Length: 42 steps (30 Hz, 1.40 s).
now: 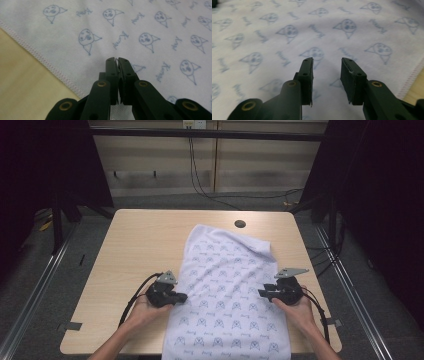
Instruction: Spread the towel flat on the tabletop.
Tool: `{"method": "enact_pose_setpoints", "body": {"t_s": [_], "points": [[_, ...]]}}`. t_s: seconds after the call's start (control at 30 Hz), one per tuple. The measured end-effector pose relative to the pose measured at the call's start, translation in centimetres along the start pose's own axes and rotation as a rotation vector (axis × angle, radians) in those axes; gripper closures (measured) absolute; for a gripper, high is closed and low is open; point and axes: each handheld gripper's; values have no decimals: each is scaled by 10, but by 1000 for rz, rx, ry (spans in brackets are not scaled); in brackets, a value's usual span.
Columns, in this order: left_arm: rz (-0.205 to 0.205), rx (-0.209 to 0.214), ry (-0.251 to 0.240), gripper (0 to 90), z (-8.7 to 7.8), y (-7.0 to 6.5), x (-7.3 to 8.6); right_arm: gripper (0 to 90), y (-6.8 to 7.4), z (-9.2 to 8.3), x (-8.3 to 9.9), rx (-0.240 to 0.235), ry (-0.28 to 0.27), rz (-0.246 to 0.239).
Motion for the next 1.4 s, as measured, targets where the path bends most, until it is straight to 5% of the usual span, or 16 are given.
{"method": "enact_pose_setpoints", "body": {"t_s": [0.17, 0.27, 0.47, 0.53, 0.63, 0.73, 0.8, 0.83, 0.9, 1.0, 1.1, 1.13, 1.2, 1.4], "points": [[-5, 41, -24, 867, -21, -20, 24, 636, 7, 10, 3, 24, 32, -45], [-11, 57, -32, 853, -28, -29, 31, 725, 14, 8, 7, 24, 44, -75], [1, 73, -9, 722, -35, -43, 32, 863, 18, 0, 19, -18, 50, -43], [-20, 16, -26, 607, -35, -35, 27, 877, 22, -3, 22, -10, 59, -52], [-54, -19, -56, 594, -33, -21, 22, 885, 24, -5, 25, -14, 60, -63], [-71, -105, -60, 613, -28, 7, 16, 879, 23, -12, 31, -31, 73, -37], [-89, -103, -59, 628, -26, 16, 15, 848, 22, -14, 32, -38, 80, -34], [-95, -128, -50, 681, -22, 26, 14, 722, 20, -16, 34, -46, 67, -40], [-114, -119, -73, 833, -21, 31, 15, 705, 18, -17, 32, -50, 48, -31], [-128, -134, -76, 817, -12, 45, 11, 689, 10, -15, 14, -59, -20, 4], [-134, -144, -84, 767, -8, 50, 10, 701, 6, -9, 5, -68, -24, -4], [-149, -153, -80, 676, -4, 55, 10, 694, 3, 2, -4, -61, -22, -12], [-147, -158, -78, 643, -2, 55, 10, 663, 1, 15, -12, -56, -10, -10], [-113, -167, -57, 841, -6, 52, 14, 712, 1, 32, -19, -28, 9, -19]]}}
Point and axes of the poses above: each handheld gripper's, and its own axes: z roughly forward along the jaws, x roughly out of its underside, y roughly to its left, and after that the axes turned 15 degrees about z, right-handed
